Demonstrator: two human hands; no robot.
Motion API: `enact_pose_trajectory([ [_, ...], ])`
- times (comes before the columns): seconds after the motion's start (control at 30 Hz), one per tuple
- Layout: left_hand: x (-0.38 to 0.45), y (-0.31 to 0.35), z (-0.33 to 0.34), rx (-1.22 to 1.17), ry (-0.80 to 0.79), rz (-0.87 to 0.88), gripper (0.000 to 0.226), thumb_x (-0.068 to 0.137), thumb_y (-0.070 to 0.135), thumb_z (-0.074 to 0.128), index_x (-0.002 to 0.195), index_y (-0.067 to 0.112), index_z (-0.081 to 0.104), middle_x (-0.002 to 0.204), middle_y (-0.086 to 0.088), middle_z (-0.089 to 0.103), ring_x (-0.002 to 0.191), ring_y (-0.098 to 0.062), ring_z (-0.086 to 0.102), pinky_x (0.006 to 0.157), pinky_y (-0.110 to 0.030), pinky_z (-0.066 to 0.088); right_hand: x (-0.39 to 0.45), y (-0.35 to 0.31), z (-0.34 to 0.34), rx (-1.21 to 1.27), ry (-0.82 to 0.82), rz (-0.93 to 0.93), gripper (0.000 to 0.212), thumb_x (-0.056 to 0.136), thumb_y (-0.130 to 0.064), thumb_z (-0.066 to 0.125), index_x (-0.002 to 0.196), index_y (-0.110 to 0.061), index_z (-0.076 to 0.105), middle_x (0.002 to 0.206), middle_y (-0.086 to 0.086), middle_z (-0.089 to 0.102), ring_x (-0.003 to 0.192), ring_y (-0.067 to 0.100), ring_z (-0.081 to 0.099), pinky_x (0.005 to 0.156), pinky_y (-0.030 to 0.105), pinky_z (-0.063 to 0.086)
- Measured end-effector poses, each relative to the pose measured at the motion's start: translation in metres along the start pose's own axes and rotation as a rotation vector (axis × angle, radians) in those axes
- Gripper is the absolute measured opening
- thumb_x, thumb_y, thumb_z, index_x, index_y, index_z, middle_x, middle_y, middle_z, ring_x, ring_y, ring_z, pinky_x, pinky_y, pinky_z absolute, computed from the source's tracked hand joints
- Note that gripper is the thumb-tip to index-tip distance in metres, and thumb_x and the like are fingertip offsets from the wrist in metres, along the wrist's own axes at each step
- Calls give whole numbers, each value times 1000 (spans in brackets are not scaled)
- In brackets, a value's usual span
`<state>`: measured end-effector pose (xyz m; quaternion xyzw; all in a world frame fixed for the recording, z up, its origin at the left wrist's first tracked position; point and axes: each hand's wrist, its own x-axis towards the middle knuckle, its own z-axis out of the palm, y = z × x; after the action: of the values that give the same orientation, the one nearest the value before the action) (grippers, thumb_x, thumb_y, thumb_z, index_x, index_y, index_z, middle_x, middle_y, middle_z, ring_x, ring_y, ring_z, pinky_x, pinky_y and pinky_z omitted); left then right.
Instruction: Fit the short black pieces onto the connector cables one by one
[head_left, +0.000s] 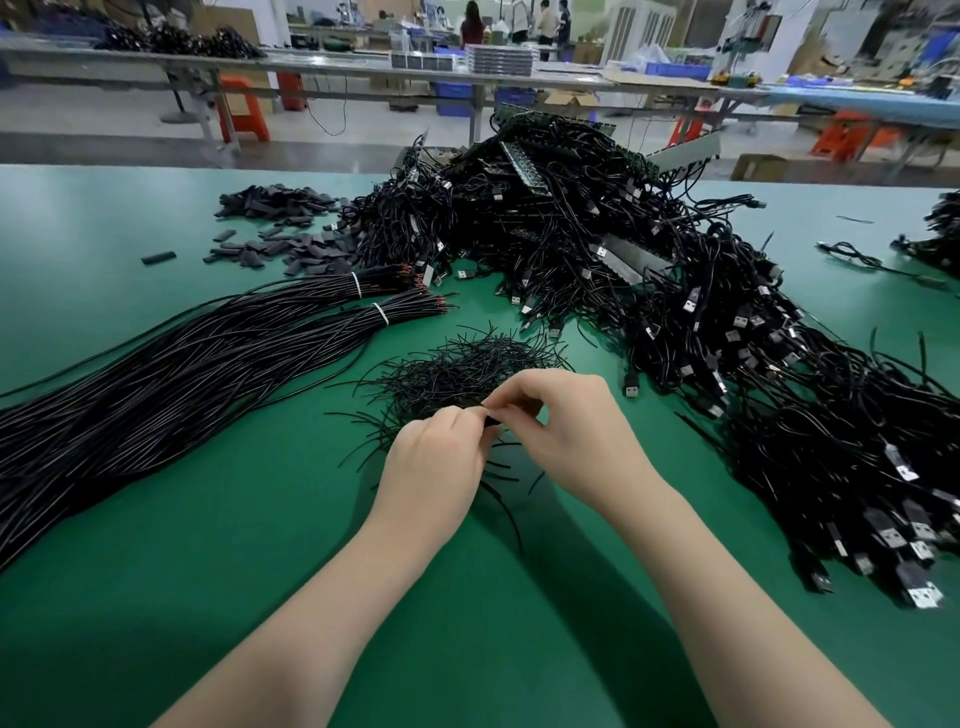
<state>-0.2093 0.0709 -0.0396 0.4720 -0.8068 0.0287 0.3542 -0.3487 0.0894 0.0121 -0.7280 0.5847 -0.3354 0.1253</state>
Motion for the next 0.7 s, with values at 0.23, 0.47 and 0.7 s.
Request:
enact_pose_trajectory([
  [0.23,-2,2,2,84,-12,42,18,70,4,84,83,9,74,56,-1,56,41,-24,48,50,-22,27,1,1,-3,-45,-11,-21,13,88,-22,67,99,-23,73,88,-10,68,87,10,56,81,37,50],
  [0.47,-1,6,0,-38,-43,185,7,84,10,67,85,4,69,64,-3,56,48,-24,50,50,-26,31,3,14,-30,-86,-62,-61,12,81,-34,75,79,-22,76,74,-15,62,76,0,52,69,16,39],
  [0.7,2,13,-5,-8,-90,508,32,94,28,42,73,10,59,66,-1,54,52,-21,47,52,-30,36,-1,40,-52,497,-468,154,21,87,-23,70,67,-20,65,64,-6,67,55,4,54,53,14,41],
])
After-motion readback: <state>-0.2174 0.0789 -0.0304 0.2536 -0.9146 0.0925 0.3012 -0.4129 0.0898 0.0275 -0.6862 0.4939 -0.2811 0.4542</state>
